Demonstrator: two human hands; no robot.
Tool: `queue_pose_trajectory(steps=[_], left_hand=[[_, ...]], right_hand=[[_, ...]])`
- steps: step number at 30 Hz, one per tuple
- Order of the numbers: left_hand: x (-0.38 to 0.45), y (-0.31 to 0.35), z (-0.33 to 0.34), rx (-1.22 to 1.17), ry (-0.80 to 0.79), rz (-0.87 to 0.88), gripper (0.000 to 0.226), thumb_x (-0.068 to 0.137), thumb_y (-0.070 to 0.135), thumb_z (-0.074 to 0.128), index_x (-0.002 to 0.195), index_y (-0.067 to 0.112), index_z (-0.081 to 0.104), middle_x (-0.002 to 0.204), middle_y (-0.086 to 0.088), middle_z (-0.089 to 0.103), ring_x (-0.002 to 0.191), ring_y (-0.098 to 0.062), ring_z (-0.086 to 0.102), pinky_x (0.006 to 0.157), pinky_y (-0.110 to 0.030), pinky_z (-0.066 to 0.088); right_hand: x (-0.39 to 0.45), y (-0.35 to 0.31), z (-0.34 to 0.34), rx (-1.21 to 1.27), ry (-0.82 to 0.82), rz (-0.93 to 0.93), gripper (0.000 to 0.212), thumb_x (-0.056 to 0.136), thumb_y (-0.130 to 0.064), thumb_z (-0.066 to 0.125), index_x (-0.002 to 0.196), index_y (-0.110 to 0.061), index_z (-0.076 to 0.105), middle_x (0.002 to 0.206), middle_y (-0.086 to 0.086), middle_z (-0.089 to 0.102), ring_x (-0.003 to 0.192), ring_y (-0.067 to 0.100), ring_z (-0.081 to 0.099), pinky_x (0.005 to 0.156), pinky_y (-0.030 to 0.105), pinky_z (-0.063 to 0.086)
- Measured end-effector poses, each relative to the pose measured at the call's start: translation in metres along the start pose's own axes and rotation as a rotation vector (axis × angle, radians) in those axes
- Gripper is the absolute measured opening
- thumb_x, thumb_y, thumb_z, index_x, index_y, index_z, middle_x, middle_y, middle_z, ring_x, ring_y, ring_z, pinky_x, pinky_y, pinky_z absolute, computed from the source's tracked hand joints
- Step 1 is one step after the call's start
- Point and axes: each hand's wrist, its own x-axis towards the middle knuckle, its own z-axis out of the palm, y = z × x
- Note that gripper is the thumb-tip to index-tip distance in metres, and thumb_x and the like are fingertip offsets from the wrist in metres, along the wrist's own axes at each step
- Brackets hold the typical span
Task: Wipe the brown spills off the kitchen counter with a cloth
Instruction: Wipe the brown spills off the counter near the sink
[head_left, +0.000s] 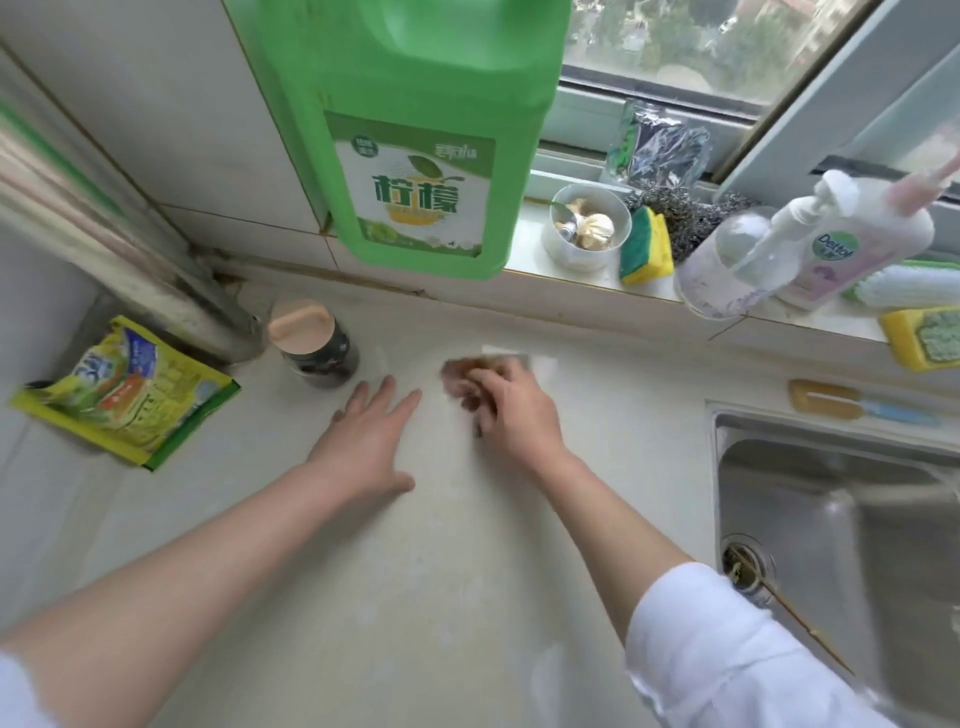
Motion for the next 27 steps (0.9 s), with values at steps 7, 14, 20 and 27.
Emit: queue_pose_trajectory(steps=[7,14,20,27], left_hand=[[-0.003,-0.003,0.000,-0.019,-0.004,0.002,0.115,0.076,0.048,0.077,0.158,0.022,0.001,0.166,-0.002,-0.008,0.152,-0.031,-0.003,0.121,-0.048,0.020],[0.002,-0.004,0.002,-0.027,-0.030,-0.001,0.114,0.078,0.044,0.077,0.158,0.019,-0.001,0.166,-0.003,-0.012,0.152,-0.034,-0.009,0.120,-0.053,0.016],[0.007,-0.003,0.004,-0.024,-0.048,-0.002,0.114,0.079,0.040,0.077,0.158,0.017,-0.003,0.165,-0.005,-0.014,0.151,-0.037,-0.009,0.119,-0.057,0.016],[0.008,-0.002,0.003,0.030,-0.055,0.014,0.115,0.078,0.046,0.077,0.157,0.015,-0.002,0.165,-0.008,-0.012,0.150,-0.040,-0.006,0.115,-0.061,0.021]], right_hand=[[0.012,0.043,-0.030,0.069,0.395,0.615,0.030,0.084,-0.019,0.055,0.109,-0.029,0.067,0.119,0.004,0.054,0.110,0.029,0.056,0.083,0.032,0.045],[-0.001,0.001,-0.007,0.050,-0.136,-0.069,0.029,0.074,-0.027,0.057,0.096,-0.032,0.075,0.105,-0.006,0.063,0.096,0.018,0.062,0.077,0.029,0.051],[0.024,0.017,-0.014,0.040,0.400,0.635,0.032,0.086,-0.015,0.052,0.113,-0.025,0.065,0.121,0.008,0.051,0.111,0.033,0.053,0.085,0.037,0.046],[-0.089,0.010,-0.002,0.014,-0.055,-0.039,0.025,0.076,-0.022,0.062,0.093,-0.033,0.075,0.100,-0.018,0.058,0.095,0.009,0.058,0.075,0.028,0.051]])
